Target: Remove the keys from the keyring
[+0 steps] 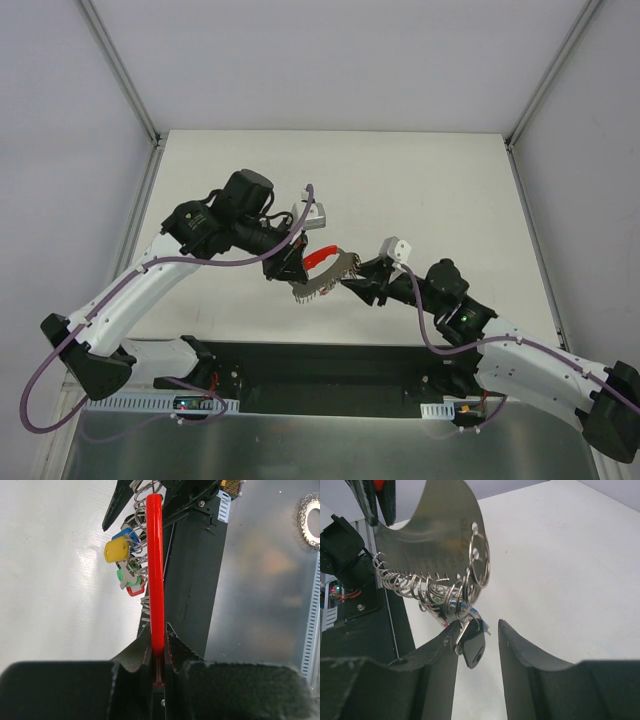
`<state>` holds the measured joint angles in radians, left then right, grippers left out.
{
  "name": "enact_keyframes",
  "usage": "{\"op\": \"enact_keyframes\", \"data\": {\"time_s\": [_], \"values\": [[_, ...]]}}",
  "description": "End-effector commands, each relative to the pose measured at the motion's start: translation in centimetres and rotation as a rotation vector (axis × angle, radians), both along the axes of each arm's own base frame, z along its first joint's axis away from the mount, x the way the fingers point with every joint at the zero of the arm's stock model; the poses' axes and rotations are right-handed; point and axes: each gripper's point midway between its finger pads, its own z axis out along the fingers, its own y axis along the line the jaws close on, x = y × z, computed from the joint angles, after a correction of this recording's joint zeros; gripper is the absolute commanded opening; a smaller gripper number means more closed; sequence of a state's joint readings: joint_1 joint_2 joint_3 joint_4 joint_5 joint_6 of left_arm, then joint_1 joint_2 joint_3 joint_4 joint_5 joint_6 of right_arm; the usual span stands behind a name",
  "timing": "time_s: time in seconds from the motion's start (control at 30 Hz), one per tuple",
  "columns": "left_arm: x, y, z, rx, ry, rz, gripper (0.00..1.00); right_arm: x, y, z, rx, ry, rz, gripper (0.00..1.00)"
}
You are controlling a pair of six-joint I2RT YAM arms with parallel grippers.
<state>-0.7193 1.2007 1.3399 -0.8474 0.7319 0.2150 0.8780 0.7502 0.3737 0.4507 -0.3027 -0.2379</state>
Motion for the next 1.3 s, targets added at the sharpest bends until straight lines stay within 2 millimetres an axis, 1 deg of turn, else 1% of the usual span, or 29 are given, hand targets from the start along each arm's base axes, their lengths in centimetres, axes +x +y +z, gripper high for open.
{"op": "enact_keyframes", "data": {"time_s": [0.0, 0.2, 0.27, 0.3, 0.33, 0.53, 0.67, 0.87, 1.0, 1.07, 1.27], "values": [[-0.7, 0.6, 1.9, 0.026, 0.036, 0.011, 0.00, 0.3, 0.9, 2.6, 0.068, -0.096, 0.023, 0.38], [-1.0, 1.6, 2.2, 0.070, 0.040, 0.037, 0.00, 0.1, 1.7, 2.5, 0.057, -0.115, 0.068, 0.33], [-0.6, 1.8, 2.1, 0.096, 0.035, 0.056, 0.00, 0.1, 1.8, 2.5, 0.058, -0.116, 0.071, 0.33], [-0.8, 2.0, 1.9, 0.114, 0.046, 0.063, 0.00, 0.1, 1.8, 2.4, 0.056, -0.117, 0.071, 0.33], [-0.5, 2.2, 1.8, 0.129, 0.043, 0.077, 0.00, 0.1, 1.8, 2.2, 0.055, -0.117, 0.071, 0.33], [0.0, 2.7, 2.3, 0.164, 0.032, 0.110, 0.00, 0.7, 1.2, 1.9, 0.050, -0.129, 0.023, 0.34], [0.4, 2.5, 2.5, 0.171, 0.033, 0.119, 0.00, 0.7, 1.3, 2.0, 0.051, -0.135, 0.027, 0.34], [0.3, 2.1, 2.1, 0.184, 0.073, 0.118, 0.00, 1.0, 1.5, 2.2, 0.059, -0.151, 0.021, 0.34], [0.3, 2.0, 2.1, 0.181, 0.081, 0.113, 0.00, 1.2, 1.9, 2.7, 0.070, -0.158, 0.023, 0.34], [0.1, 1.9, 2.4, 0.167, 0.083, 0.106, 0.00, 1.6, 1.9, 2.6, 0.070, -0.161, 0.006, 0.34], [0.2, 2.3, 2.3, 0.181, 0.069, 0.117, 0.00, 2.5, 1.9, 1.9, 0.052, -0.162, -0.033, 0.33]]}}
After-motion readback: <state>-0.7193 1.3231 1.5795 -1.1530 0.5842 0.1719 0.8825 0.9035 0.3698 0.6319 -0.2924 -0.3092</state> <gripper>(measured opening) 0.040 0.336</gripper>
